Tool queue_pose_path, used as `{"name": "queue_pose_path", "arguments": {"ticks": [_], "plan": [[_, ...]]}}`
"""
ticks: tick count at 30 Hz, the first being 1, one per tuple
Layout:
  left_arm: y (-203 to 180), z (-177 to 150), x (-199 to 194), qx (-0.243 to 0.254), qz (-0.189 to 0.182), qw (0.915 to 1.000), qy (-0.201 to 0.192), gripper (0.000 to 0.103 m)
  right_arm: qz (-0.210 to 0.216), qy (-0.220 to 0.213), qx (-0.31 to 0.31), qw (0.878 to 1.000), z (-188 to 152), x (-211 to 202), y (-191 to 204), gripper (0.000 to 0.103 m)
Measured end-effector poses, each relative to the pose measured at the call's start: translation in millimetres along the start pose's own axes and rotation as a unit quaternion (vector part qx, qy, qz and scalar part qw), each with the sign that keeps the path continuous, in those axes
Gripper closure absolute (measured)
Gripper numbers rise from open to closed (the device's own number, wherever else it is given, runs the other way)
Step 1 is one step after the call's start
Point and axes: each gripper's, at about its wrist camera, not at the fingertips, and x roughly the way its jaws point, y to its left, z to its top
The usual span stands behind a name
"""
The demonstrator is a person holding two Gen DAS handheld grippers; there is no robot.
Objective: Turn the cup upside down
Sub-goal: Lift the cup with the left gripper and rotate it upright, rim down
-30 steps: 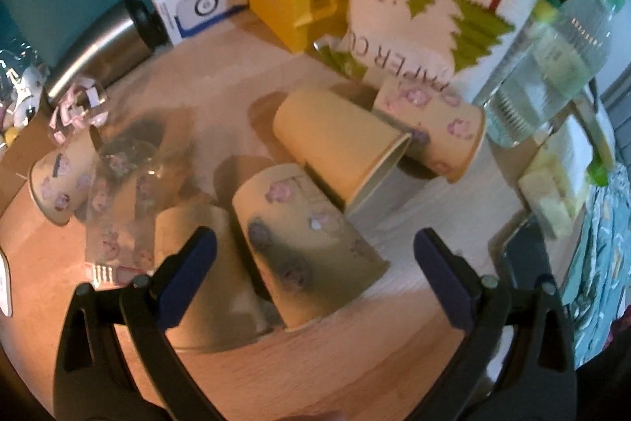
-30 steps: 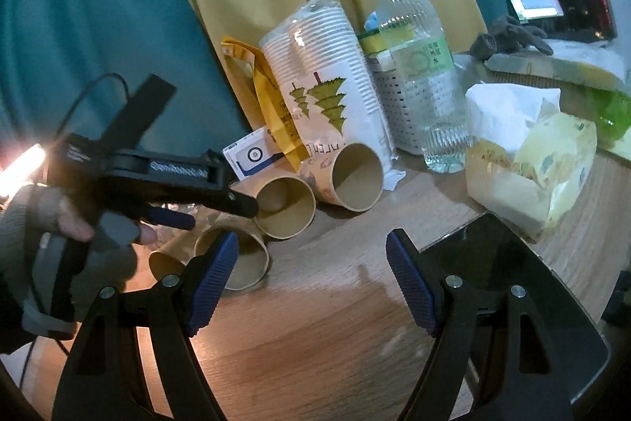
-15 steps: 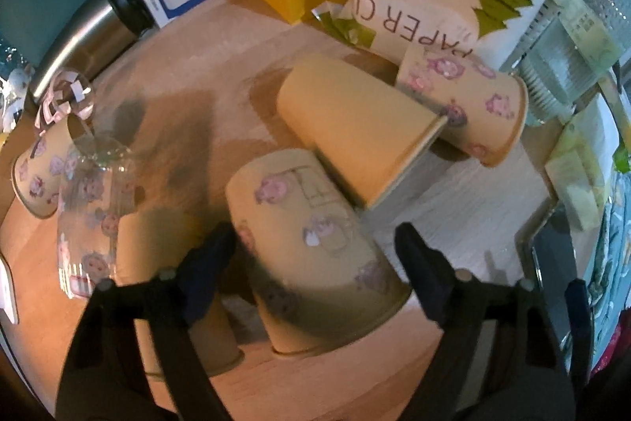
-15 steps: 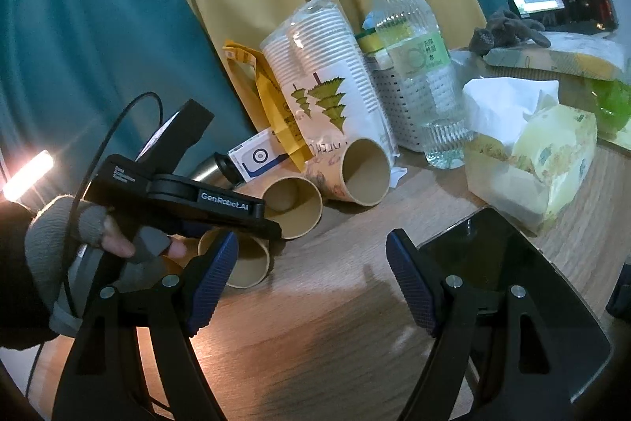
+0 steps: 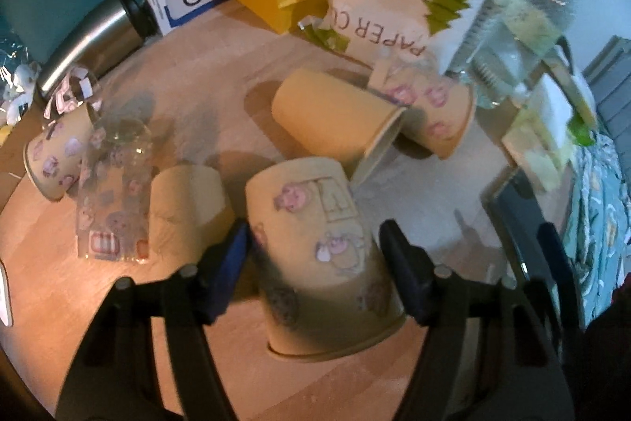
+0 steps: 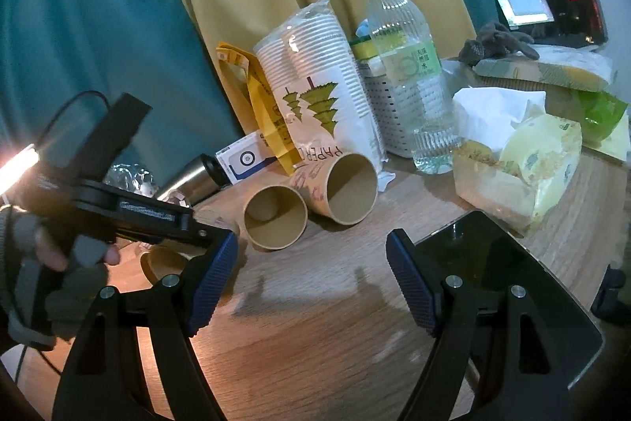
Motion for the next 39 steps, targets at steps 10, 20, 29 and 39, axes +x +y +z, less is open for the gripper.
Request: {"name": "queue_pose_path", "arguments": {"ticks": [10,20,29,39], "plan": [[-9.5,-58.7,-63.4,0.097,-0.021,0.9889,-0.111,0.035,0.011,-0.015,-0.016,1.000,2.7,-24.6,27.0,0.023],[11.7,-145.0,-103.0,0.141,-0.035,0.9648,-0.219,0.035,0.112,0.009,-0.010,0.994,0.8,-55.8,69.0,0.023],[24.6,-213.9,-131.3,0.161,-0.057,0.9438,-0.283,0.035,0.207,0.072,-0.016,0.976,-18.2,-60.6,125.6,0.023],[35.0,-247.5,-142.6,0.199,-0.077,0.9223,-0.322,0.038,0.263,0.133,-0.008,0.956,-40.8,-57.9,158.1,0.023]]}}
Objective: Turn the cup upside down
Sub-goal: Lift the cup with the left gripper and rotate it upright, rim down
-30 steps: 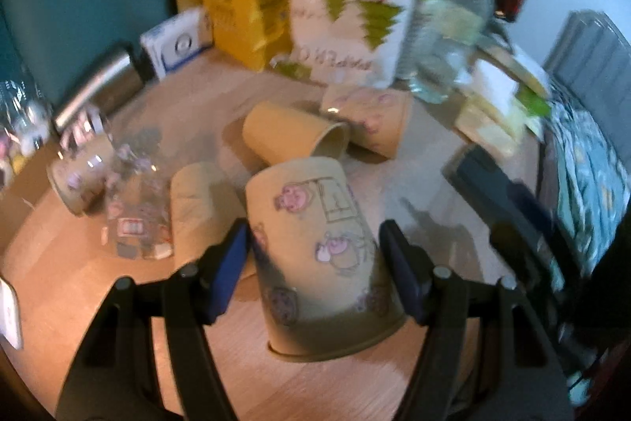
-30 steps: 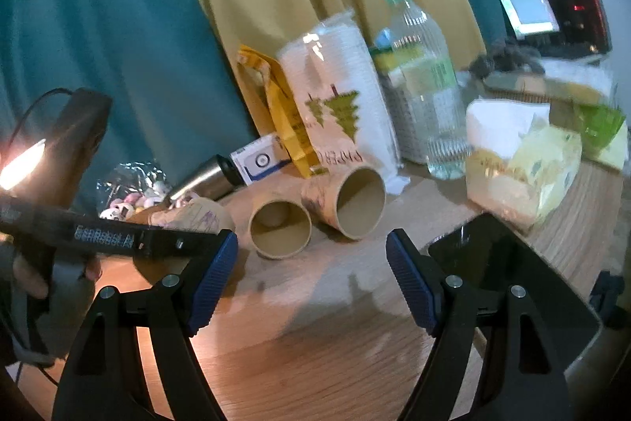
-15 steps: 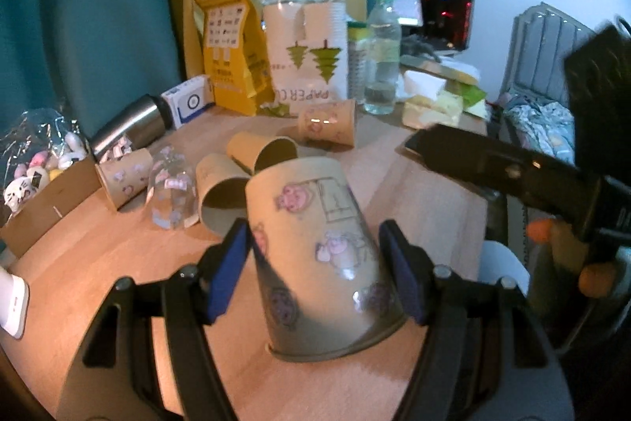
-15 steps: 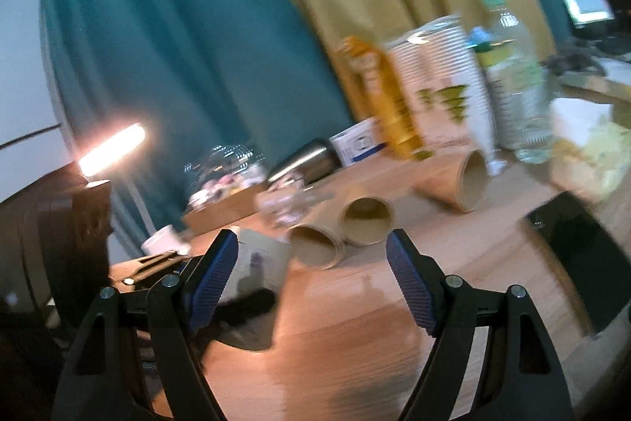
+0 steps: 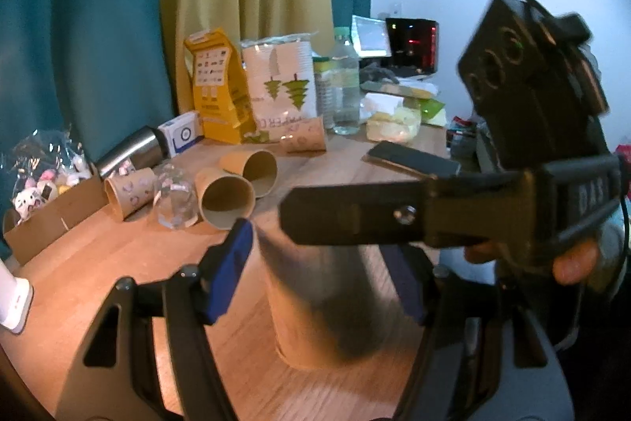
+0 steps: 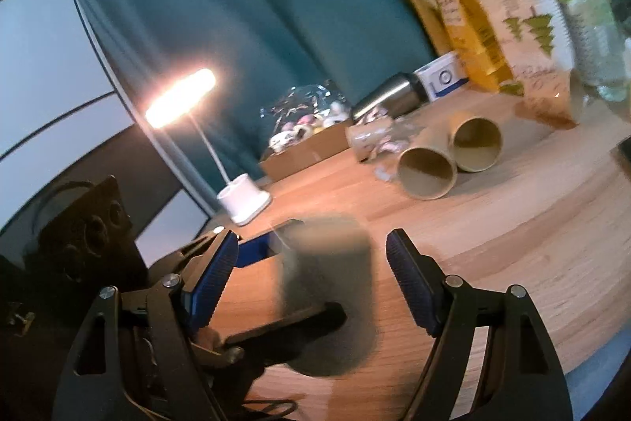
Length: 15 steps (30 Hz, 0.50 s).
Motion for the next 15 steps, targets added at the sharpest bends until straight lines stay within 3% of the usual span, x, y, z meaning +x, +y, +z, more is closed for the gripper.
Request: {"name": "queue_pose_path", "arguments": {"ticks": [5,7,15], "plan": [[-10.0,-7.6,-3.2,0.032,0.003,0.9994,-0.009,0.039,0.025,0.008,0.017,1.000,0.3,2.2,-3.1,0.023],[-9.7,-11.0,5.2,0.044,0.007,0.9990,0.007,0.041,0.001,0.010,0.027,1.000,-0.9,3.2,-10.0,0.023],[-9.9,-17.7,10.3,0.036,0.004,0.9991,0.023,0.041,-0.017,0.023,0.041,0.999,-5.5,3.5,-24.7,0.023]]}}
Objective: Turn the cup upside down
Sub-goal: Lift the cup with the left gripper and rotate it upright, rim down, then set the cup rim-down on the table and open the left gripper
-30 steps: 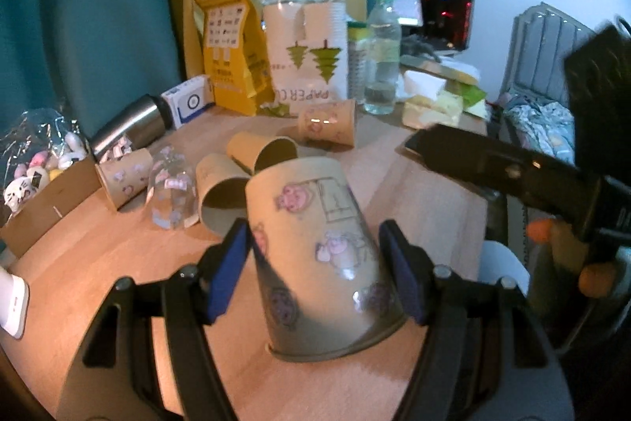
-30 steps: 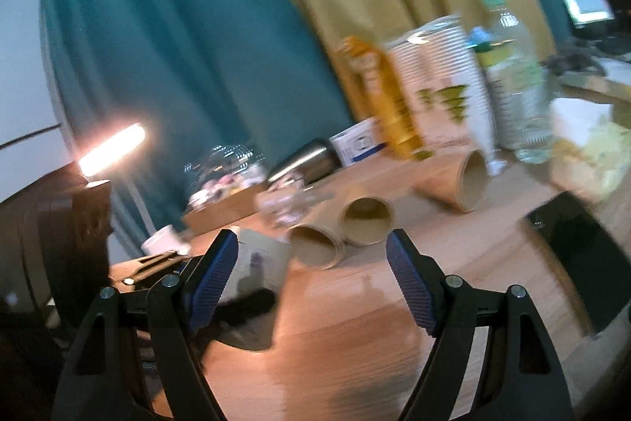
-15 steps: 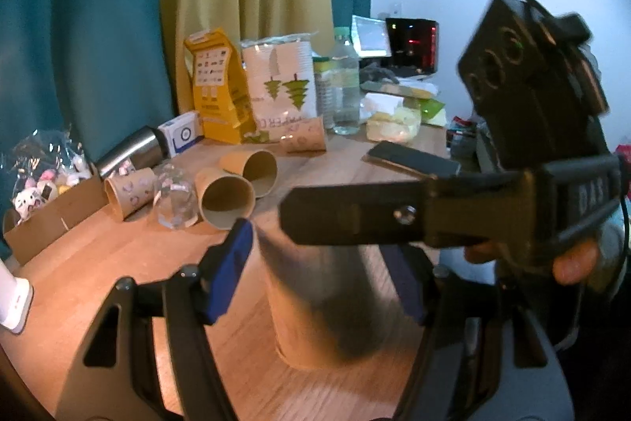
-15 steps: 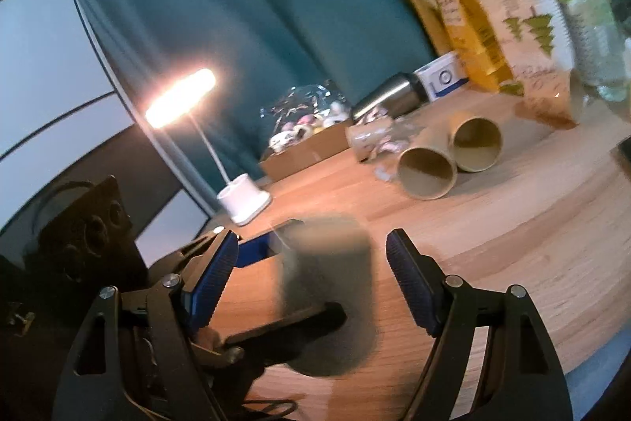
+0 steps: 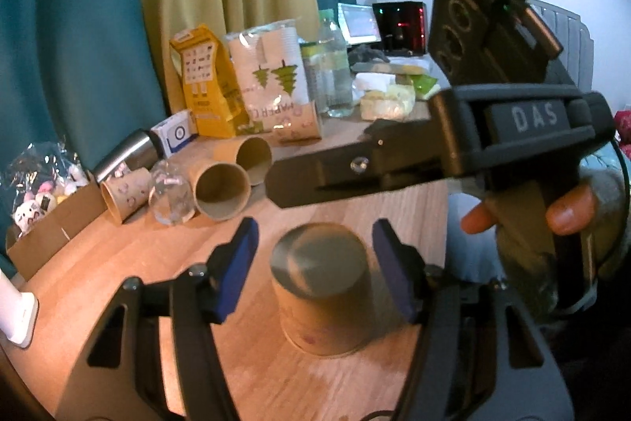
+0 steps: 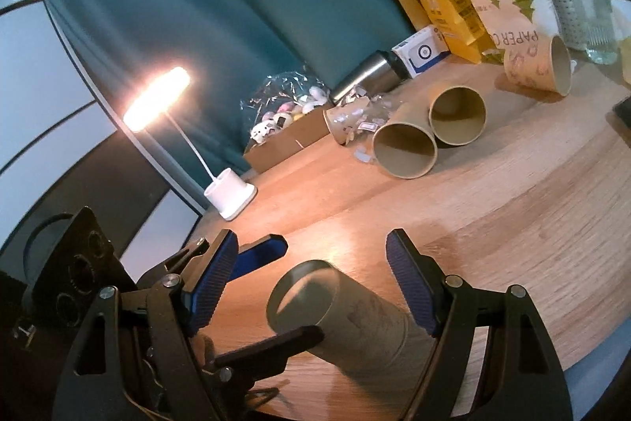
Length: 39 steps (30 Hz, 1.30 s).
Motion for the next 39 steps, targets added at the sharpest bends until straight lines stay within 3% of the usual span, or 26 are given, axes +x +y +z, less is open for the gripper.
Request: {"name": "queue_pose_path", "arguments": {"ticks": [6,11,14,16,25,31,39], "plan": [[-1.8,-6.3,-4.6,-0.013,0.007,0.9999,0.007,0.041,0.005,0.043,-0.041,0.998,-10.0,8.2,16.4,0.023],[2.6,-14.3,-11.1,-0.041,0.022,0.9989,0.011,0.040,-0.029,0.065,-0.070,0.995,-19.7,21.5,25.3,0.023],[0.0,-14.8,-10.6,-0.035,0.024,0.9990,0.012,0.040,-0.058,0.068,-0.079,0.993,-21.7,24.0,23.3,0.031],[-0.2,-15.7,-8.8,-0.035,0.022,0.9990,0.016,0.040,-0.076,0.061,-0.083,0.992,-21.8,23.2,20.1,0.038],[5.4,-22.4,6.2,-0.061,0.011,0.9964,0.058,0.040,-0.140,0.005,-0.080,0.987,-11.3,2.5,2.7,0.039],[22.0,-21.4,3.3,-0.092,0.042,0.9938,0.046,0.040,-0.190,-0.032,-0.054,0.980,-3.9,-6.8,-22.6,0.039],[51.3,-26.0,4.2,-0.152,0.059,0.9858,0.042,0.040,-0.201,-0.038,-0.065,0.977,-5.7,0.7,-23.7,0.039]]}}
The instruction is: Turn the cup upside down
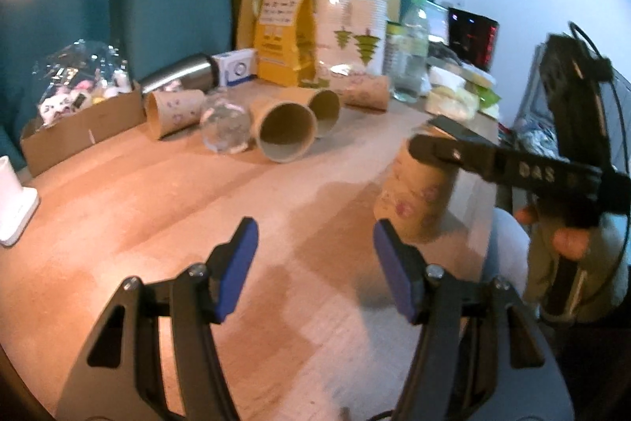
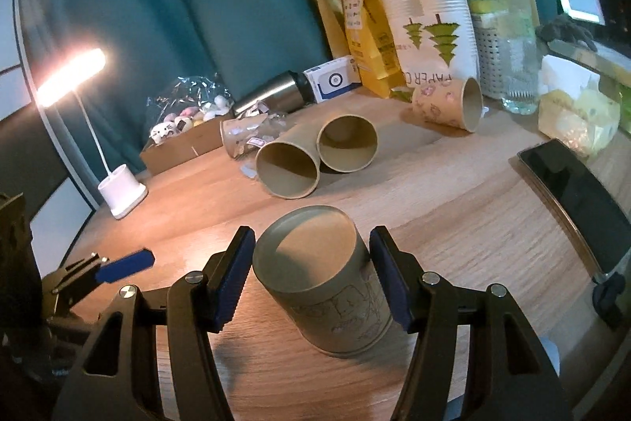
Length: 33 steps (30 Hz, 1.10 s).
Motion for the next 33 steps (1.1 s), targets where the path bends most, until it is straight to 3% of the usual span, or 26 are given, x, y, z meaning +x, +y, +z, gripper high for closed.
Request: {"name": "queue_pose_path", "arguments": {"ticks": [8,12,18,23,33], "plan": [[9.5,6.4,2.6,0.001,0.044,0.9989,-0.020,0.040,0.001,-0.004,0.004,1.000,-0.2,2.7,-0.4,0.039],[5.8,10.7,8.8,0.014,0.031,0.9992,-0.021,0.040,0.008,-0.011,0.014,1.000,-0.1,0.5,-3.4,0.023],[1.0,12.1,3.4,0.013,-0.015,0.9987,-0.046,0.040,-0.008,-0.039,-0.002,0.999,-1.6,-15.9,0.4,0.018],[2.7,9.2,-16.7,0.006,-0.004,0.9948,-0.102,0.040,-0.038,-0.055,-0.009,0.998,-6.7,-29.5,5.2,0.018],[6.8,6.6,-26.2,-0.006,0.019,0.9920,-0.125,0.040,-0.053,-0.054,-0.035,0.996,-17.4,-35.2,28.9,0.018]]}}
